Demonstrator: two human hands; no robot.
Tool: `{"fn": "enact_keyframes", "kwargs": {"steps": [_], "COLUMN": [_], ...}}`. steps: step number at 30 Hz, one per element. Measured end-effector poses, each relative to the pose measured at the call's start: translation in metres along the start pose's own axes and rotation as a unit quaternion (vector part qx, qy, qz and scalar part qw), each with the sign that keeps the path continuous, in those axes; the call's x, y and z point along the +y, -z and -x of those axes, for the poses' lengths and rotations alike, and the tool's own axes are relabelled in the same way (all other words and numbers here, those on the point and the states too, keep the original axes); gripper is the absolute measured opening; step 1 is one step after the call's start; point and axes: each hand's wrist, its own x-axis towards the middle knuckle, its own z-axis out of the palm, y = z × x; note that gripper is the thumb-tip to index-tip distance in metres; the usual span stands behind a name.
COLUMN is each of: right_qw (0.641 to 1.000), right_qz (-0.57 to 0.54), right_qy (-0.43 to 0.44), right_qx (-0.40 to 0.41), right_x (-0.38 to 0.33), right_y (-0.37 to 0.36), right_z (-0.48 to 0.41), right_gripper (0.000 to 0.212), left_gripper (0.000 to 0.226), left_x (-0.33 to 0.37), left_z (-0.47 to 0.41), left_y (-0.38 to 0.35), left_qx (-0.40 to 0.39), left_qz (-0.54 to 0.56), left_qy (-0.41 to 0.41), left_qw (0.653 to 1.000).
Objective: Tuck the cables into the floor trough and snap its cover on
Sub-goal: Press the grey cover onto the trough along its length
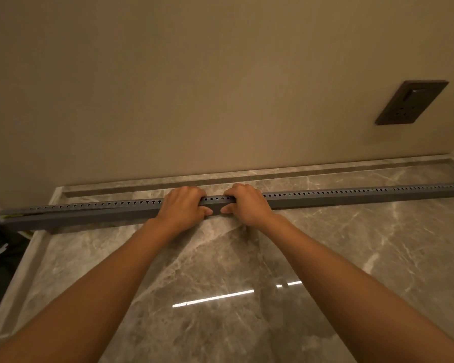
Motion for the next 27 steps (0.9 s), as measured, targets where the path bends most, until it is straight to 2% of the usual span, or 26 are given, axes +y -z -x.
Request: {"fn": "enact_keyframes", "kwargs": {"steps": [7, 11, 16, 20, 24, 27], "right_qw": [0.999, 0.999, 0.998, 0.997, 0.996, 0.996], "right_qz": [-0.021, -0.029, -0.06, -0.069, -0.08, -0.079], "right_qy": [0.014, -0.01, -0.005, 0.027, 0.015, 0.014], "right_qx": [0.023, 0.037, 0.006, 0.011, 0.042, 0.035], "right_x": [0.003, -0.001, -0.033, -0.058, -0.065, -0.064], "right_y": [-0.001, -0.01, -0.02, -0.033, -0.038, -0.034], "right_z": [0.006, 0.006, -0.001, -0.003, -0.004, -0.003], "right_gripper": [0.027, 0.029, 0.029, 0.027, 0.027, 0.029], "left_gripper": [0.025, 0.028, 0.028, 0.029, 0.03, 0.03], "left_x": [-0.015, -0.038, -0.054, -0.058, -0.063, -0.061], "left_z": [0.012, 0.024, 0.037, 0.04, 0.036, 0.035], "left_y": [0.012, 0.023, 0.029, 0.027, 0.025, 0.022], "left_qx": [-0.029, -0.026, -0.019, -0.022, -0.009, 0.01], "left_qz": [0.085, 0.08, 0.076, 0.042, -0.017, -0.047], "left_qy": [0.016, 0.058, 0.063, 0.042, 0.013, -0.008], "left_qw": [0.996, 0.995, 0.995, 0.998, 1.0, 0.999]}}
